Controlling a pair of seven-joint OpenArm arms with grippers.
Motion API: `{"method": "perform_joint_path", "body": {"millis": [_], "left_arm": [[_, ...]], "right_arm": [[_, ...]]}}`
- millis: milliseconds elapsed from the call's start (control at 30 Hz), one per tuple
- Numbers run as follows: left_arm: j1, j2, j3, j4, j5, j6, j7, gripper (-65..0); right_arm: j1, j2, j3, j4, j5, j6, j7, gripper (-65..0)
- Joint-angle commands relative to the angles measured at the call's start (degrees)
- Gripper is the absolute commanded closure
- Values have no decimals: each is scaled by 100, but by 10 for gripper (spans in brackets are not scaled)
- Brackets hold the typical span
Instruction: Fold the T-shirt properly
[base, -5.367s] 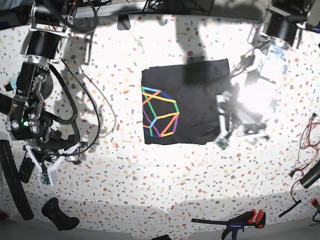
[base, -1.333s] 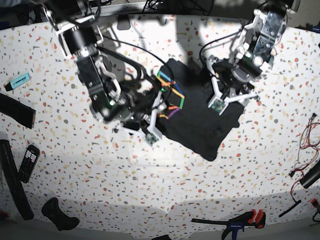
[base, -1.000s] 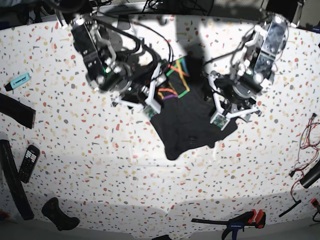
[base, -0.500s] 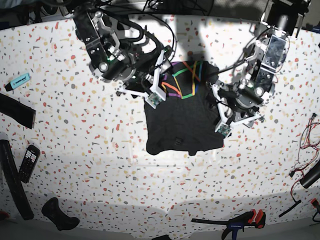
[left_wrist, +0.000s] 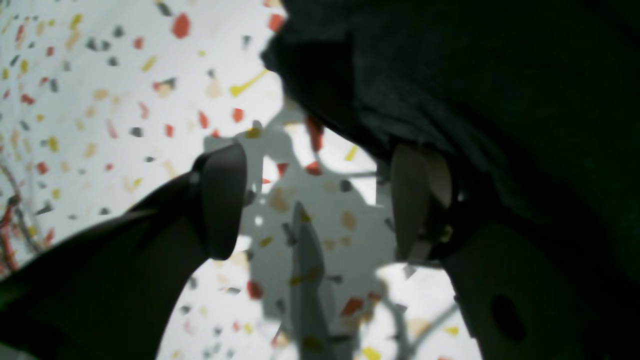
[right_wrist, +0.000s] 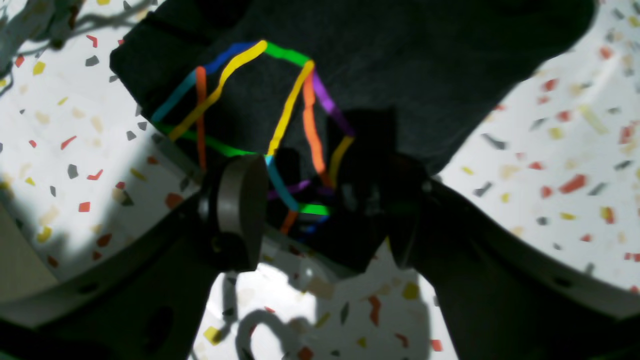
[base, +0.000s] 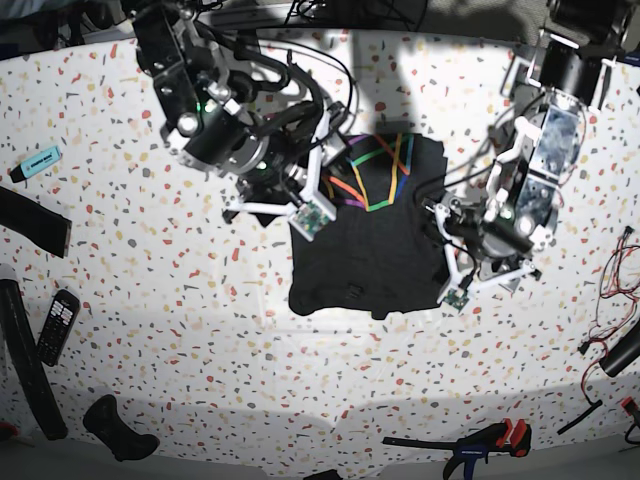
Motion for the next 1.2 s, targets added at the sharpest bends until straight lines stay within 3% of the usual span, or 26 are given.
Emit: {"method": "perform_joint_path", "body": {"millis": [0,100,167,267,333,533,600,800,933,1167], "left_arm": [[-214,-33,-22,94,55,2,-7,-427],[-350,-46,-24,107,33,7,118,-427],[-361,-164,-24,210,-299,11,55,-427],[-361,-503,-24,476,-1163,411,-179,-427],[-341,-675,-107,688,-1113,492,-282,-427],[-13,-1075,-962,1342,-1475,496,-275,-427],[221,-1165,-1368,1478,-1694,407,-278,-427],[1281,-1311,-2551,1600,-2356,-195,-223,-427],[2306,-1322,-3136,1969,-2393,-584,-234,-427],[4404,-1314,-4000,3460,-2396,-619,-286,-427]], "right_arm": [[61,2,87,136,-15,-37,109,-353],[59,2,382,138,-15,-37,103,-353],[57,4,638,138,-9,-37,57,-353],[42,4,1095,138,28,-37,-22,-353],[26,4,1434,140,31,-37,-133,-353],[-273,9,2339,223,227,-17,-286,-353],[-457,17,2603,352,463,168,-448,-353],[-1311,234,3449,1027,1113,417,-981,-353],[-2179,334,4140,1650,1335,415,-1110,-353],[-3735,291,5257,2068,1580,428,-1132,-353]]}}
